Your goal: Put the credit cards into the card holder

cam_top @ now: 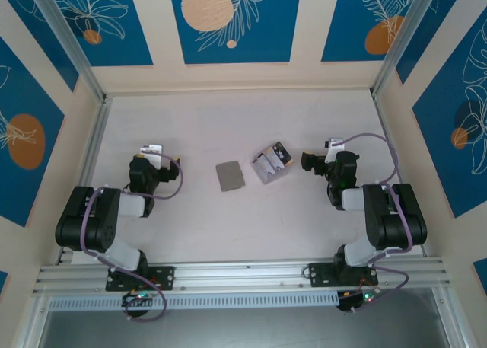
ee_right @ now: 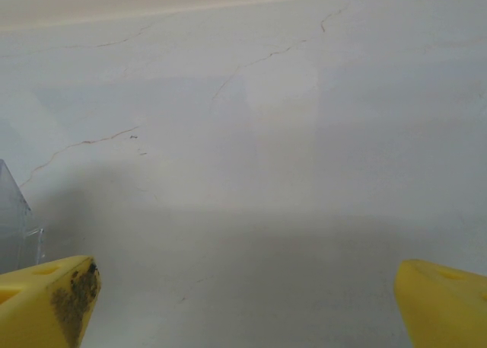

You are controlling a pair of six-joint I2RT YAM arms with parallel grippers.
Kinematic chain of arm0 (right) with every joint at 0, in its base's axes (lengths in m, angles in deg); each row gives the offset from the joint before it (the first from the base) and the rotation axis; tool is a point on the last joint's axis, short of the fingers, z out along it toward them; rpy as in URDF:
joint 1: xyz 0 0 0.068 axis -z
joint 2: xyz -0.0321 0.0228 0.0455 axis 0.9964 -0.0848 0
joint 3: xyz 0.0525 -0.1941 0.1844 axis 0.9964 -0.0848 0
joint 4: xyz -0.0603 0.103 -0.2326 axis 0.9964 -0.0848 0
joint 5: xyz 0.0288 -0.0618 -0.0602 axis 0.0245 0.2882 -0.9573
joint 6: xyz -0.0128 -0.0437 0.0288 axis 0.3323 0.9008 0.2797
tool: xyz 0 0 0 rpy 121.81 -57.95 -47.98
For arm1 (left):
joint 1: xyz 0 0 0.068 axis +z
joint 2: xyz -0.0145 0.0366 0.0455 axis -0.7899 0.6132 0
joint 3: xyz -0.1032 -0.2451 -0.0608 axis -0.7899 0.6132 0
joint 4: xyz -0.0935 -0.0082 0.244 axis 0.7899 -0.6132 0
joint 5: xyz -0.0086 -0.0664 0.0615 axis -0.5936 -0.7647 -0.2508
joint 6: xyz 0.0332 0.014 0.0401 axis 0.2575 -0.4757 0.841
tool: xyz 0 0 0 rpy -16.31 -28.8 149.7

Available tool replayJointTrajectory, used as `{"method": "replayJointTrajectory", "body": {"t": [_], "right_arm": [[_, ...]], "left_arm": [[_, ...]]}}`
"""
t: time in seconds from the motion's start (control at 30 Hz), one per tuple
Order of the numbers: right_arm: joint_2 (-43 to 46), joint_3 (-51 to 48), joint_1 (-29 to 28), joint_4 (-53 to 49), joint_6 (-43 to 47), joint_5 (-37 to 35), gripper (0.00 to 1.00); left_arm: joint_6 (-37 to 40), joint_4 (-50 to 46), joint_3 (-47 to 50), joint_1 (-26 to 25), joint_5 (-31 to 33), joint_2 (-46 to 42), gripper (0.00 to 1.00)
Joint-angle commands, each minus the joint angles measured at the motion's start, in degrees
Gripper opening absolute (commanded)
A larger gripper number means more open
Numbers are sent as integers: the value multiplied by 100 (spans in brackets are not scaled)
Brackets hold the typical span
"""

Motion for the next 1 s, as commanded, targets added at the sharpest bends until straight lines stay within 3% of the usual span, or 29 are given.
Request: {"method": "replayJointTrajectory", "body": {"t": [0.0,0.2,0.3,0.43,0.47,0.53,0.57,0.63,0.73,0.77,0.87,0.97], "right_arm": [[27,98,41,33,88,111,99],[118,95,14,78,-6,-131,99],[1223,719,-180,-2020,-511,-1463,99],[1856,2067,390,-5392,-3503,-1997,99],[1843,2336,650,-5995,-3872,-1698,99],[1796,2649,1093,-6328,-3878,-377,99],[1824,2726,1082,-6431,-3877,-241,99],[1930,2931,761,-6687,-3638,-278,99],[1978,3280,95,-7186,-3278,-571,100],[1972,3335,-102,-7266,-3160,-590,95],[1865,3459,-954,-7454,-2869,-655,81],[1560,3588,-1950,-7513,-2713,-882,67]], "left_arm": [[-242,424,98,31,568,9,100],[-204,131,-22,21,558,-131,100],[-221,-1317,-437,-40,707,-848,100],[-984,-4404,-1806,-115,1015,-1381,100],[-1139,-5012,-2120,-136,993,-1382,100],[-1727,-5801,-2493,-163,931,-1449,100],[-1952,-5857,-2466,-164,665,-1545,100],[-2315,-5642,-2243,-227,-178,-1828,100],[-2715,-5597,-2028,-394,-709,-2093,100],[-2800,-5532,-1968,-451,-911,-2116,98],[-3043,-5511,-2007,-723,-1467,-1933,85],[-3379,-5494,-2254,-985,-2099,-1468,56]]}}
